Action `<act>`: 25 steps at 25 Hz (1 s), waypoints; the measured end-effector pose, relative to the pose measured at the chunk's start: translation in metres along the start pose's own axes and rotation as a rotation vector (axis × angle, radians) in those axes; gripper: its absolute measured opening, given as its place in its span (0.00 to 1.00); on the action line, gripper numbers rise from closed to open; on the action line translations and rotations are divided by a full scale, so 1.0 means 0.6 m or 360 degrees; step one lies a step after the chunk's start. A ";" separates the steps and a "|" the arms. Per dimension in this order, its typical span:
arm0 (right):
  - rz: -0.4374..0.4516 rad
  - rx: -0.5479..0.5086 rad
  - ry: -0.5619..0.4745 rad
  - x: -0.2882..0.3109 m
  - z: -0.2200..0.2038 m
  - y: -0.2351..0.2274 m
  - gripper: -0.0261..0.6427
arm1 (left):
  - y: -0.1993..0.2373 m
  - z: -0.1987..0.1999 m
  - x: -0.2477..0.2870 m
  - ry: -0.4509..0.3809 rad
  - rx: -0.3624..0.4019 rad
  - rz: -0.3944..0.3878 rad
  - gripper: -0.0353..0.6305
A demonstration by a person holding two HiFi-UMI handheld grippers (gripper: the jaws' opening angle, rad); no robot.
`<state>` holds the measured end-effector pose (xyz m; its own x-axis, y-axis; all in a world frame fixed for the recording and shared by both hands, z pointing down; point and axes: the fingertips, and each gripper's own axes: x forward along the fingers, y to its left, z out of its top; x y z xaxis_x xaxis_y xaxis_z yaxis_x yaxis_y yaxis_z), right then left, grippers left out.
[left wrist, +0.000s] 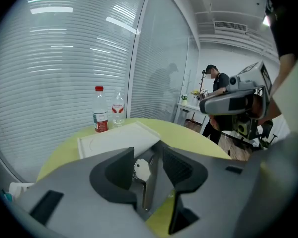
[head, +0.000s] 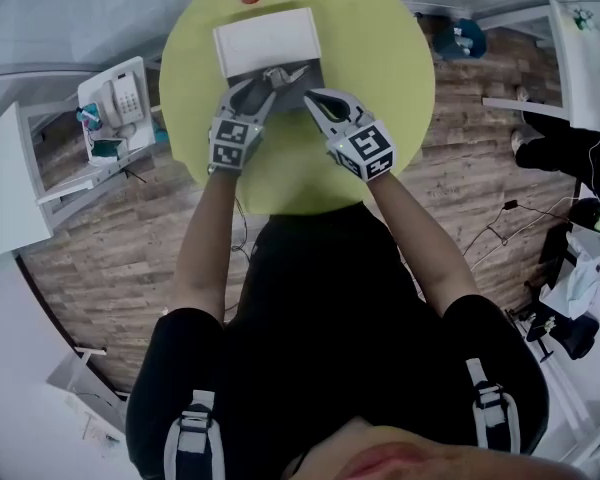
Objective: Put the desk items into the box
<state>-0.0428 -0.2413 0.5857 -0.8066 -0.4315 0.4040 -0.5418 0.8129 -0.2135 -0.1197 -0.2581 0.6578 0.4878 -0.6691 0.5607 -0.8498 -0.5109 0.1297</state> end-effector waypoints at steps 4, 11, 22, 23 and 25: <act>0.0026 -0.0072 0.0001 -0.003 0.010 0.032 0.07 | -0.003 0.023 -0.048 -0.0087 0.0001 0.0018 0.32; 0.0063 -0.0167 -0.0023 -0.022 0.046 0.086 0.07 | -0.022 0.056 -0.142 -0.0213 -0.0001 0.0041 0.32; 0.0165 -0.0347 -0.0135 -0.076 0.143 0.169 0.07 | -0.084 0.173 -0.275 -0.0503 -0.0037 -0.0010 0.30; 0.0172 -0.0356 -0.0143 -0.082 0.152 0.173 0.07 | -0.091 0.185 -0.285 -0.0527 -0.0041 -0.0020 0.28; 0.0190 -0.0362 -0.0164 -0.095 0.168 0.181 0.07 | -0.107 0.209 -0.304 -0.0573 -0.0033 -0.0038 0.24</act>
<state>-0.0798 -0.1678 0.4497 -0.8876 -0.3554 0.2932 -0.3838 0.9224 -0.0439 -0.1288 -0.1708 0.4449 0.5436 -0.8062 0.2337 -0.8393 -0.5201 0.1582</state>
